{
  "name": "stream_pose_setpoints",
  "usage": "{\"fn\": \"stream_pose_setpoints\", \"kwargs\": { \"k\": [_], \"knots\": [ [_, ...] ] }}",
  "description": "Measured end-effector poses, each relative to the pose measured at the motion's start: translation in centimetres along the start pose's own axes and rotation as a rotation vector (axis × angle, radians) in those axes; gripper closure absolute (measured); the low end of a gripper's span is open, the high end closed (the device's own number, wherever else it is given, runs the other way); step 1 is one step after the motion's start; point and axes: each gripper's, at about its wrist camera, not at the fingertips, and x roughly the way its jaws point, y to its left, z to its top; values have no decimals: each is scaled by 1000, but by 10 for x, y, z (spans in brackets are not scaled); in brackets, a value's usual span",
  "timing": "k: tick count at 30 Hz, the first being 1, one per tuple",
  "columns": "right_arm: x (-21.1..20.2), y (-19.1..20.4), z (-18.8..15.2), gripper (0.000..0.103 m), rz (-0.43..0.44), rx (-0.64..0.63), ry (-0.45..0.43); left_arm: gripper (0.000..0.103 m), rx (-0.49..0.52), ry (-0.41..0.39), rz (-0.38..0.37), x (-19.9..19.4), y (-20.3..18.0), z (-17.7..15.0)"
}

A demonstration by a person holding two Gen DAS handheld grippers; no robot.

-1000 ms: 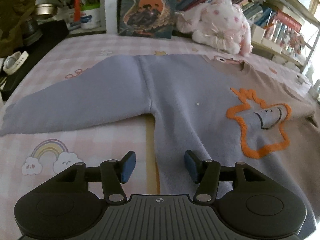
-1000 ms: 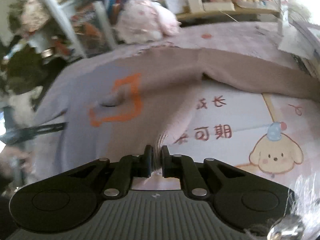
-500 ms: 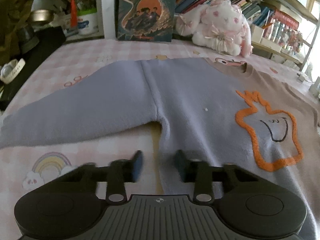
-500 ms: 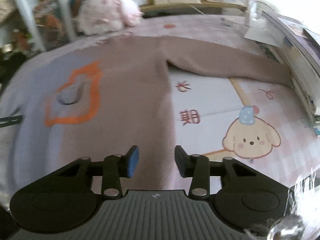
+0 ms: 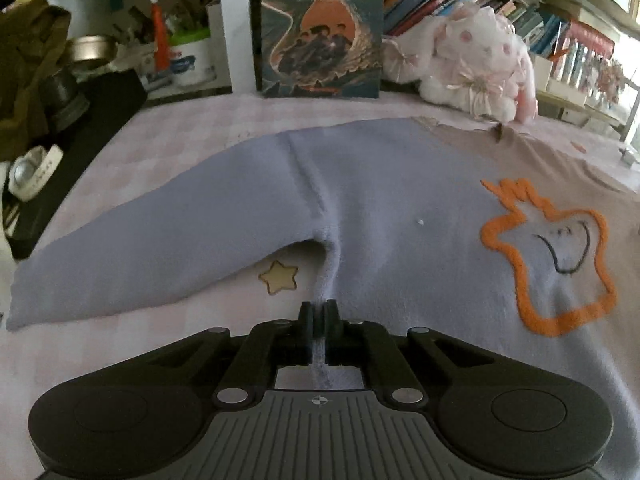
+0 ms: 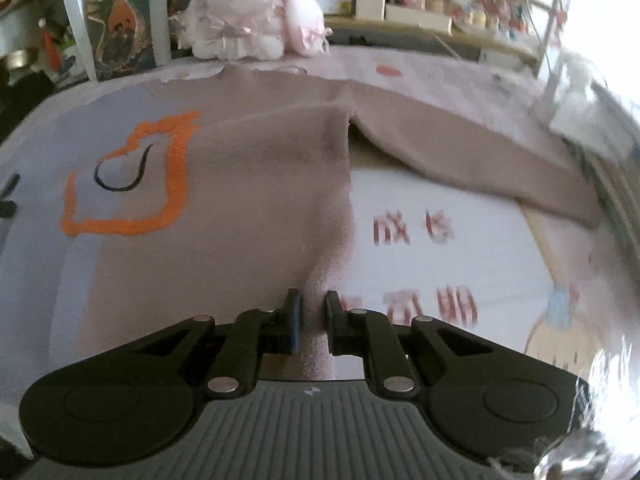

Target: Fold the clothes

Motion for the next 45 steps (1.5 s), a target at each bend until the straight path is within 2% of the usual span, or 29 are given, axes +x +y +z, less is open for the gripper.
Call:
{"fn": "stream_pose_setpoints", "kwargs": {
  "k": [4,9,26,31,33,37,40,45],
  "knots": [
    [7,1,6,91,-47,-42,-17,99,16,-8,-14,8,-7,10],
    [0,-6,-5,89,-41,27,-4,99,43,-17,-28,13,-11,15],
    [-10,3,-17,84,-67,68,9,97,67,-33,-76,17,-1,19],
    [-11,7,-21,83,-90,64,-10,97,73,-41,-70,19,-2,19],
    [-11,9,-22,82,-97,53,-15,92,83,-51,-62,17,-3,17],
    [-10,8,-20,80,-107,39,-10,92,60,-85,-50,4,-3,13],
    [-10,5,-22,77,-101,43,-18,86,6,-131,-52,-18,-8,6],
    [-12,-3,-26,71,-66,64,-24,49,-105,-164,0,-53,-21,-15]
  ]
}}
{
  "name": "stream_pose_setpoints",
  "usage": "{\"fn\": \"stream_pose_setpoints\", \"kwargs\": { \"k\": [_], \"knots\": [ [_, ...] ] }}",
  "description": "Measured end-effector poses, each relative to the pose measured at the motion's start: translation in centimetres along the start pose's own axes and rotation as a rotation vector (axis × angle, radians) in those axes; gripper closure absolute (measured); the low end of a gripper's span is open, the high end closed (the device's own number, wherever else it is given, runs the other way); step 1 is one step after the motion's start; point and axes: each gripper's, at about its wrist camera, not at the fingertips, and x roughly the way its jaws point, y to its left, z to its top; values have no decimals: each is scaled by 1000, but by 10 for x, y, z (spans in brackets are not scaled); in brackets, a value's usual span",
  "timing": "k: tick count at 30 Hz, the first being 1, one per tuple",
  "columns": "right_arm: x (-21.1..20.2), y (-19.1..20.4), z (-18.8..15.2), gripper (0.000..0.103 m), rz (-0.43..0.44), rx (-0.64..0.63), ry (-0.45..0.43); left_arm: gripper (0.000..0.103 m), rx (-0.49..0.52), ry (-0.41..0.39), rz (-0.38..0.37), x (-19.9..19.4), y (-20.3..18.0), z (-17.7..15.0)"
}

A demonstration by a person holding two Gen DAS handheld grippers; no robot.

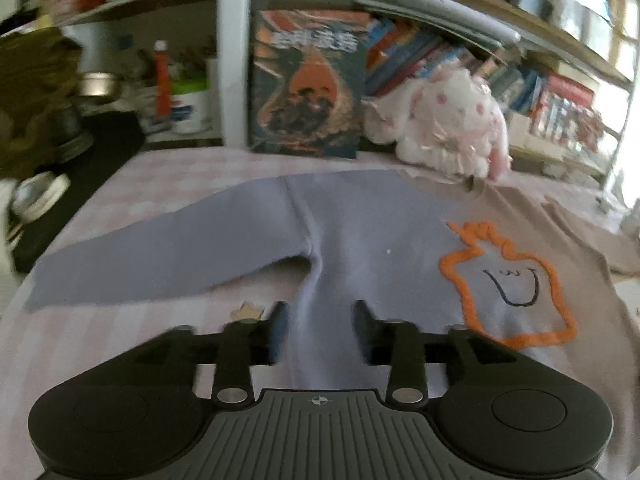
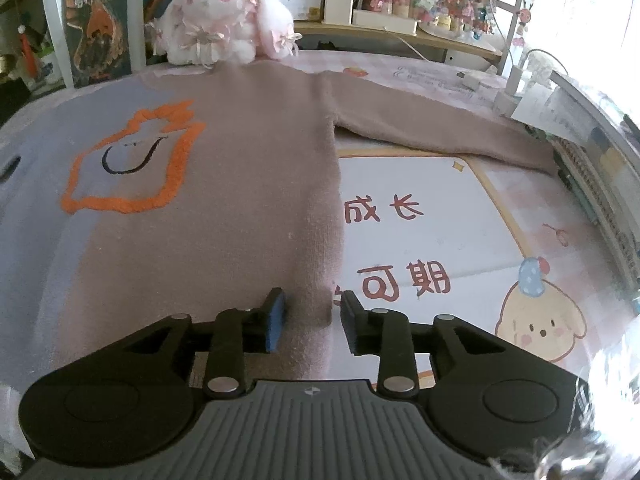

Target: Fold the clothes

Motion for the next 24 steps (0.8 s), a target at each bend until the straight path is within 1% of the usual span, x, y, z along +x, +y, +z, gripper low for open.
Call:
{"fn": "stream_pose_setpoints", "kwargs": {
  "k": [2,6,8,10,11,12,15,19,22,24],
  "knots": [
    [-1,-4,-2,61,8,12,2,40,-59,7,9,-16,-3,-10],
    [-3,-12,-7,51,32,53,3,37,-74,28,33,-39,-16,-27],
    [-4,-15,-10,48,45,60,-1,32,-73,32,59,-47,-24,-33],
    [-4,-15,-12,40,46,43,-5,27,-76,31,76,-53,-31,-36],
    [-4,-16,-14,35,47,41,-6,26,-78,31,83,-55,-34,-37],
    [-3,-17,-15,29,52,43,-7,25,-77,33,88,-56,-37,-37],
    [-3,-19,-18,20,79,22,-15,24,-72,36,104,-61,-44,-39],
    [-4,-19,-20,18,92,12,-32,21,-53,28,126,-68,-51,-42],
    [-10,-18,-19,18,89,4,-66,19,-38,15,146,-72,-54,-42],
    [-16,-16,-18,15,88,-11,-92,19,-32,6,151,-73,-55,-42]
  ]
}}
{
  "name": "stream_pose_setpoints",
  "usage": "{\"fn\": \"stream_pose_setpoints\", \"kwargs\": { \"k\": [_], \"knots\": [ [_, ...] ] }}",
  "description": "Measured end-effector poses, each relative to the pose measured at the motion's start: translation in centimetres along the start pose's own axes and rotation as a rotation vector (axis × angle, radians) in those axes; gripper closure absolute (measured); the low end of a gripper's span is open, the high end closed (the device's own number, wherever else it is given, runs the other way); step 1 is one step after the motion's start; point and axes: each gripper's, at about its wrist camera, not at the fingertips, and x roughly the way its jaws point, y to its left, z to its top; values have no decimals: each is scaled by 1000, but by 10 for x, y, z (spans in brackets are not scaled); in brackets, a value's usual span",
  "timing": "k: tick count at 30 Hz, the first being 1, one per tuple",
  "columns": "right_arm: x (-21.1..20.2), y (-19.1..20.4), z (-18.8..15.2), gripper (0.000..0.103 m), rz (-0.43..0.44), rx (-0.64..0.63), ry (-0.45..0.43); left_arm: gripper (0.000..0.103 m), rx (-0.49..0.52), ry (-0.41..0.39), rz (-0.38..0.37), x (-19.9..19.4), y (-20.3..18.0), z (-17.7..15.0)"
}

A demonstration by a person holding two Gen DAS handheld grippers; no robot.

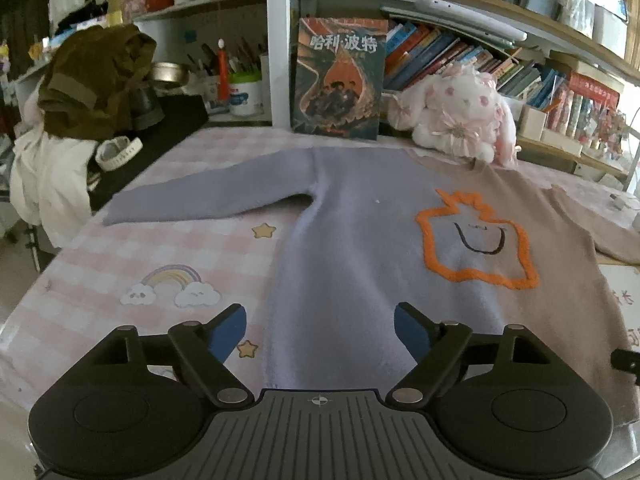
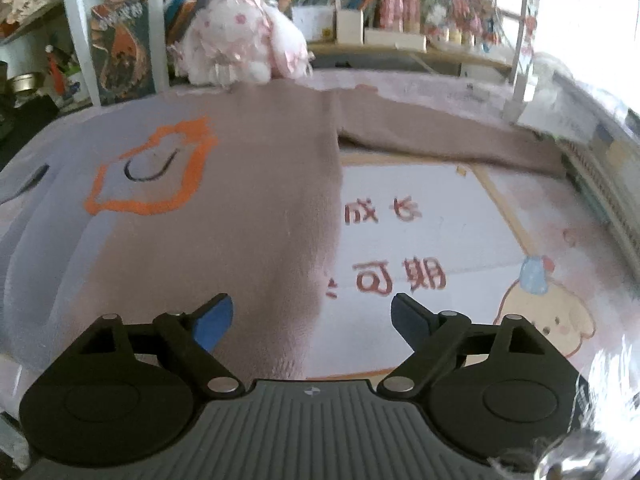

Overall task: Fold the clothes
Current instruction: 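Release the sweater and pull both tools back above it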

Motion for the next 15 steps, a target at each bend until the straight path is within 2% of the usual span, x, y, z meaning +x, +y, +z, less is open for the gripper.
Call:
{"fn": "stream_pose_setpoints", "kwargs": {
  "k": [4,9,15],
  "knots": [
    [-6,6,1,11,6,-12,-22,18,11,-5,0,1,-1,0],
    [-5,19,-2,11,-11,-22,-19,18,14,4,-20,8,5,0],
    [-5,43,-2,11,-63,8,-30,18,68,3,-82,20,17,4]
  ]
}}
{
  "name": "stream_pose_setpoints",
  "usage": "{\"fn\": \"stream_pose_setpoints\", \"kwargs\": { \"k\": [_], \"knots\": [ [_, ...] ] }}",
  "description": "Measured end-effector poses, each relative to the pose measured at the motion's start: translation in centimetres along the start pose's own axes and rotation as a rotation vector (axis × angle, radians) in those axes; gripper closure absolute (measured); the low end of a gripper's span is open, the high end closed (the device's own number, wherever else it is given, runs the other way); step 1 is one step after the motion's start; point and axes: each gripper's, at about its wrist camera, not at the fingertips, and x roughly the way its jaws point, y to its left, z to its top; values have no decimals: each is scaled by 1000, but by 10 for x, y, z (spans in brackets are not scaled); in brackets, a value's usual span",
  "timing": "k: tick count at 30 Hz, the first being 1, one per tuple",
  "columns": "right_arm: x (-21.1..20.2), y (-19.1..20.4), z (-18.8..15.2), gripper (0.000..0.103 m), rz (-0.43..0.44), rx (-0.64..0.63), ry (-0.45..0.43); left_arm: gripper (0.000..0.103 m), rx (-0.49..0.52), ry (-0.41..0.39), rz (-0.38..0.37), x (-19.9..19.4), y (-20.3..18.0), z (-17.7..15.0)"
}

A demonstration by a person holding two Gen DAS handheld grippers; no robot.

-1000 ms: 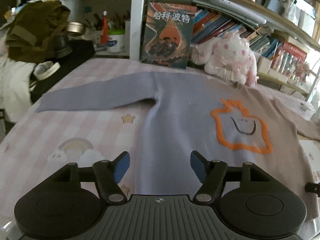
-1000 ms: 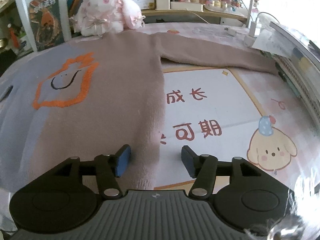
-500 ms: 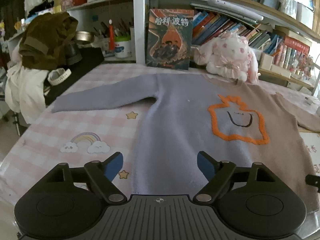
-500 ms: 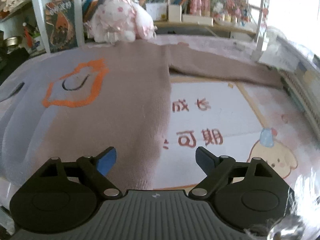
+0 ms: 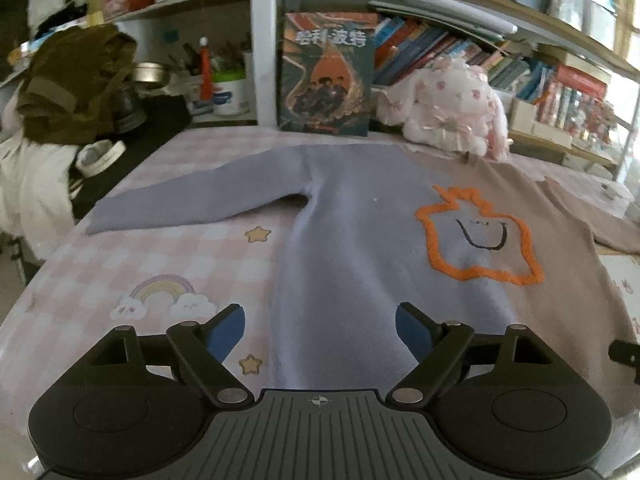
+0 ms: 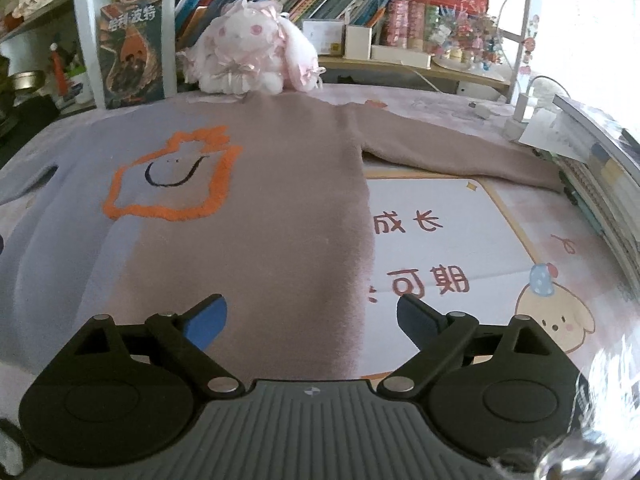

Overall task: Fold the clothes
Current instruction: 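Release the sweater and pull both tools back above it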

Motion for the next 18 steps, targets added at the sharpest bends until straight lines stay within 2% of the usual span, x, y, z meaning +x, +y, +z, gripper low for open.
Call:
{"fn": "stream_pose_setpoints", "kwargs": {
  "k": [4,7,13,18],
  "knots": [
    [-1,23,4,11,-53,45,3,17,85,4,-42,9,16,13],
    [-4,43,7,8,-79,70,-19,15,107,10,-56,20,35,23],
    [-4,85,5,8,-117,103,-17,15,106,27,-95,42,79,37],
    [-5,115,3,8,-146,126,-18,15,97,21,-90,56,115,47]
  ]
}}
